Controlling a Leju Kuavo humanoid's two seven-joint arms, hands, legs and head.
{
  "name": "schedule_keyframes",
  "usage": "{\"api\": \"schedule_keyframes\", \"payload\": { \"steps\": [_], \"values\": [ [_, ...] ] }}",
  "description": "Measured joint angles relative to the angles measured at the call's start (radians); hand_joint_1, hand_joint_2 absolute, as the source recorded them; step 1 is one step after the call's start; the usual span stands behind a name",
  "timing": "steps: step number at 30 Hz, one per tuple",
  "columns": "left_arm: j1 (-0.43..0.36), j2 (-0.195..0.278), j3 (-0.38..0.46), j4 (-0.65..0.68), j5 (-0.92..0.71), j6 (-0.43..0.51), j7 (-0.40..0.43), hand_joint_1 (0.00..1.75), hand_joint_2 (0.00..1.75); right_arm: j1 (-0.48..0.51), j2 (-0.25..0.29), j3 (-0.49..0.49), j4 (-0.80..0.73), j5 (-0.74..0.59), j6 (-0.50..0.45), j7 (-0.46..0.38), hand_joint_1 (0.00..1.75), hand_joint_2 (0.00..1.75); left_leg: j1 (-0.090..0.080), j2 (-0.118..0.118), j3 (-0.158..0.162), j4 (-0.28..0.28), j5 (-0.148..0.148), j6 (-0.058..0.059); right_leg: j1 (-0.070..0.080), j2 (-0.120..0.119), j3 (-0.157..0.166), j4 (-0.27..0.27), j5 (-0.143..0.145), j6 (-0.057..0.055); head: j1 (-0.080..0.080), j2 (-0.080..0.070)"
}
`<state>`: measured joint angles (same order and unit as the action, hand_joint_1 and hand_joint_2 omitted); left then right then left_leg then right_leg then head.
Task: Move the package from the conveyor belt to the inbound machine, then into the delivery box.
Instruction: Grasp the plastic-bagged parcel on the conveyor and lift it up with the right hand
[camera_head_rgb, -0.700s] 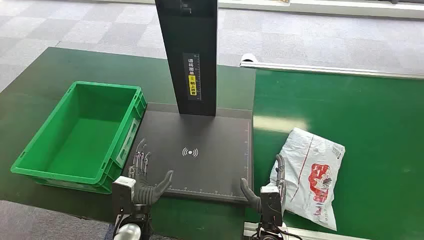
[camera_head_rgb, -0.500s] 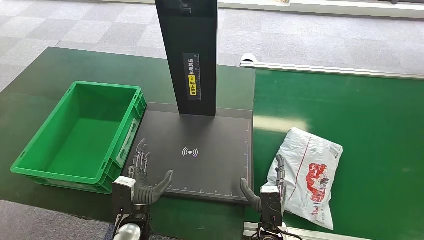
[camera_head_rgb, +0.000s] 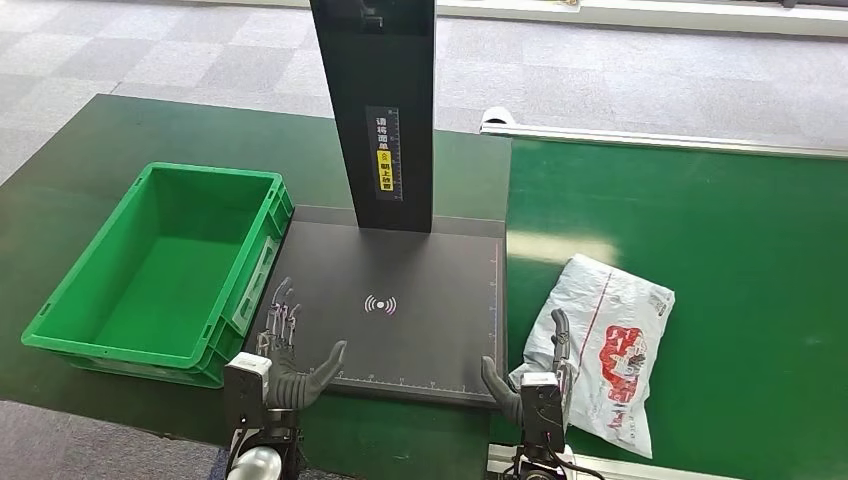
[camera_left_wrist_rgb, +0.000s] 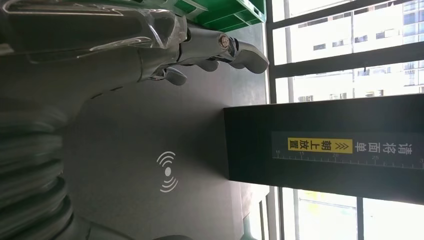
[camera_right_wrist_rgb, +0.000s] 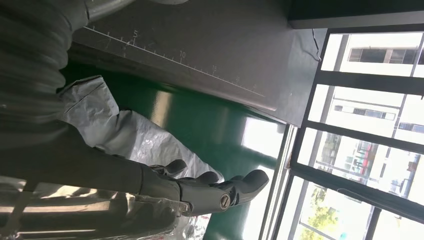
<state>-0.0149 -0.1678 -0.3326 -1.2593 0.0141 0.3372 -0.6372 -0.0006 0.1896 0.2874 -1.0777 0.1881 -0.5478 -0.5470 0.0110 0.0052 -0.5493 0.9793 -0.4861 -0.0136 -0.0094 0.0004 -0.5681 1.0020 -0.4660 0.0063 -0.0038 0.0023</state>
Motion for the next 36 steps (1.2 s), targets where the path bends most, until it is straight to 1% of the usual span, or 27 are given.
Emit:
{"api": "schedule_keyframes", "payload": {
  "steps": [18,23,25,27,29,31,33,36],
  "values": [
    [-0.001,-0.001,0.000,0.000,-0.001,0.013,-0.004,0.00,1.75,-0.002,-0.001,0.000,0.000,0.001,-0.006,-0.002,0.00,1.75,0.000,0.000,0.000,0.000,0.000,0.000,0.000,0.000,0.000,0.000,0.000,0.000,0.000,0.000],
    [0.000,-0.009,0.005,0.000,-0.001,0.030,-0.025,0.00,1.75,-0.006,-0.010,-0.011,-0.006,0.065,0.010,0.004,0.00,1.75,0.000,0.000,0.000,0.000,0.000,0.000,0.000,0.000,0.000,0.000,0.000,0.000,0.000,0.000],
    [0.000,-0.014,0.008,0.000,-0.004,0.031,-0.034,0.00,1.75,-0.004,-0.016,-0.026,-0.025,0.124,0.015,0.039,0.00,1.75,0.000,0.000,0.000,0.000,0.000,0.000,0.000,0.000,0.000,0.000,0.000,0.000,0.000,0.000],
    [0.003,-0.017,0.011,-0.003,-0.009,0.030,-0.043,0.00,1.75,0.000,-0.032,-0.061,-0.071,0.199,0.038,0.123,0.00,1.75,0.000,0.000,0.000,0.000,0.000,0.000,0.000,0.000,0.000,0.000,0.000,0.000,0.000,0.000],
    [0.009,-0.019,0.017,-0.009,-0.015,0.025,-0.047,0.00,1.75,-0.005,-0.055,-0.129,-0.115,0.248,0.091,0.229,0.00,1.75,-0.001,0.000,0.000,0.000,0.000,0.000,-0.001,0.000,0.000,0.000,0.000,0.000,0.000,0.000],
    [0.014,-0.023,0.024,-0.014,-0.020,0.018,-0.048,0.00,1.75,-0.020,-0.080,-0.211,-0.129,0.258,0.138,0.294,0.00,1.75,-0.001,-0.001,0.000,0.000,0.000,0.000,-0.002,0.000,0.000,0.000,0.000,0.001,0.000,0.000],
    [0.015,-0.027,0.028,-0.014,-0.024,0.012,-0.048,0.00,1.75,-0.034,-0.100,-0.279,-0.127,0.255,0.160,0.311,0.00,1.75,-0.002,-0.001,0.000,0.001,0.000,0.000,-0.002,0.000,0.000,0.000,0.001,0.001,0.000,0.000],
    [0.014,-0.033,0.030,-0.014,-0.025,0.006,-0.047,0.00,1.75,-0.051,-0.115,-0.340,-0.121,0.254,0.172,0.315,0.00,1.75,-0.002,0.000,0.000,0.001,0.000,0.001,-0.002,0.000,0.000,0.000,0.001,0.002,0.000,0.000]
  ]
}}
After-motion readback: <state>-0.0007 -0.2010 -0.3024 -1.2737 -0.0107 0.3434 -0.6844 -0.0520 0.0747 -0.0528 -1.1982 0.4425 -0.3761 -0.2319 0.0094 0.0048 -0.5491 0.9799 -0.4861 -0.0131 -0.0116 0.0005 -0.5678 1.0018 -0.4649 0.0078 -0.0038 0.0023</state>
